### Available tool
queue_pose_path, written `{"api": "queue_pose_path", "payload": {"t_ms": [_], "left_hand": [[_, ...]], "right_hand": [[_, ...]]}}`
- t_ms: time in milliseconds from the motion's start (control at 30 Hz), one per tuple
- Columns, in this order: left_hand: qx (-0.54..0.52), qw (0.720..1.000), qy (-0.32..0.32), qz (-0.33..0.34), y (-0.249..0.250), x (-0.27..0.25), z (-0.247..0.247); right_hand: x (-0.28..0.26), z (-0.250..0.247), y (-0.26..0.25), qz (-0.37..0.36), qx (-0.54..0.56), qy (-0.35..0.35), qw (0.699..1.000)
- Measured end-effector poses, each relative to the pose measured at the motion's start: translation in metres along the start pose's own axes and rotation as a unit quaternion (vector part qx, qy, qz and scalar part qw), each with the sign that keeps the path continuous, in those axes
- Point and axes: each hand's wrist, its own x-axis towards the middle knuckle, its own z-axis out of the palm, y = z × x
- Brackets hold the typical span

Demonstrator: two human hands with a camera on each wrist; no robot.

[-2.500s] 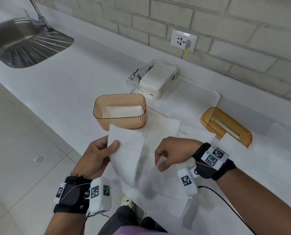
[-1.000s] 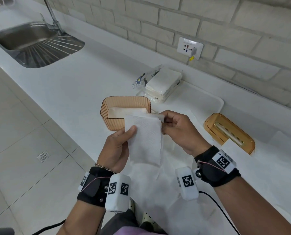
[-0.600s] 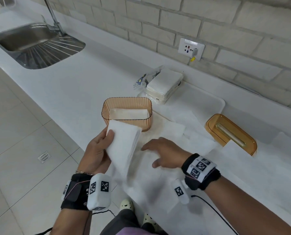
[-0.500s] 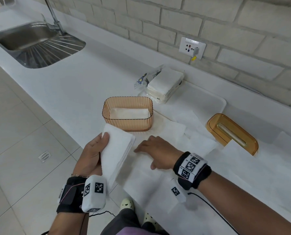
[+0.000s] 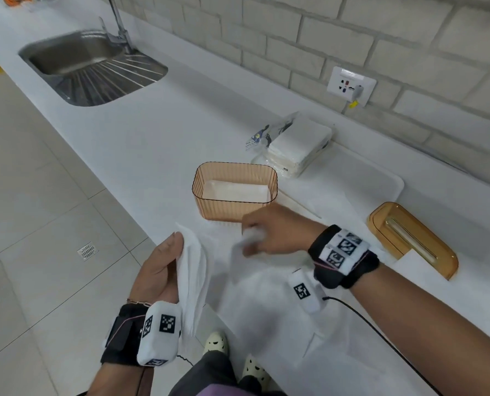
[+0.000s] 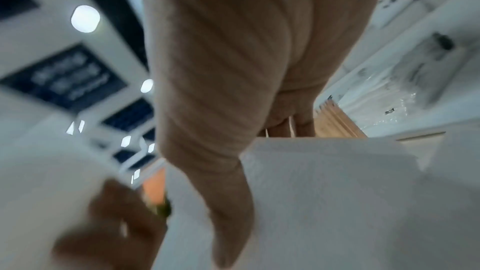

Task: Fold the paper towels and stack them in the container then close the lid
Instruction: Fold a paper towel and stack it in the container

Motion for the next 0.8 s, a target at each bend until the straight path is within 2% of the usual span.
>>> {"api": "queue_pose_path", "payload": {"t_ms": [67, 133, 200, 300, 367, 433, 533, 600, 733, 800], "left_hand": [[-0.071, 0.996, -0.044, 0.017, -0.001, 0.002, -0.001], [-0.112, 0.989, -0.099, 0.02, 0.0, 0.011, 0.005], [-0.136, 0.981, -0.132, 0.049, -0.004, 0.022, 0.013], [-0.149, 0.978, -0.145, 0.011, -0.008, 0.014, 0.036], [-0.148, 0.978, -0.133, -0.063, -0.014, 0.01, 0.055], [-0.069, 0.995, -0.074, -0.021, -0.017, 0.014, 0.066], [-0.012, 1.0, -0.024, -0.017, -0.021, 0.023, 0.071], [-0.012, 1.0, -0.007, -0.023, -0.026, 0.03, 0.068], [-0.05, 0.997, 0.05, -0.003, -0.036, 0.041, 0.054], [-0.075, 0.995, 0.066, 0.01, -0.039, 0.042, 0.046]], "right_hand": [[-0.006, -0.02, -0.002, 0.039, 0.121, 0.105, 0.986], [-0.013, -0.032, -0.004, 0.067, 0.246, 0.176, 0.951], [-0.019, -0.036, -0.008, 0.081, 0.356, 0.2, 0.909], [-0.022, -0.03, -0.01, 0.101, 0.408, 0.221, 0.88], [-0.024, -0.024, -0.012, 0.107, 0.389, 0.228, 0.886], [-0.027, -0.019, -0.014, 0.102, 0.359, 0.221, 0.901], [-0.03, -0.012, -0.016, 0.079, 0.309, 0.202, 0.926], [-0.031, -0.007, -0.016, 0.079, 0.327, 0.173, 0.926], [-0.043, 0.006, -0.009, 0.117, 0.42, 0.066, 0.898], [-0.05, 0.019, -0.002, 0.117, 0.369, 0.046, 0.921]]}}
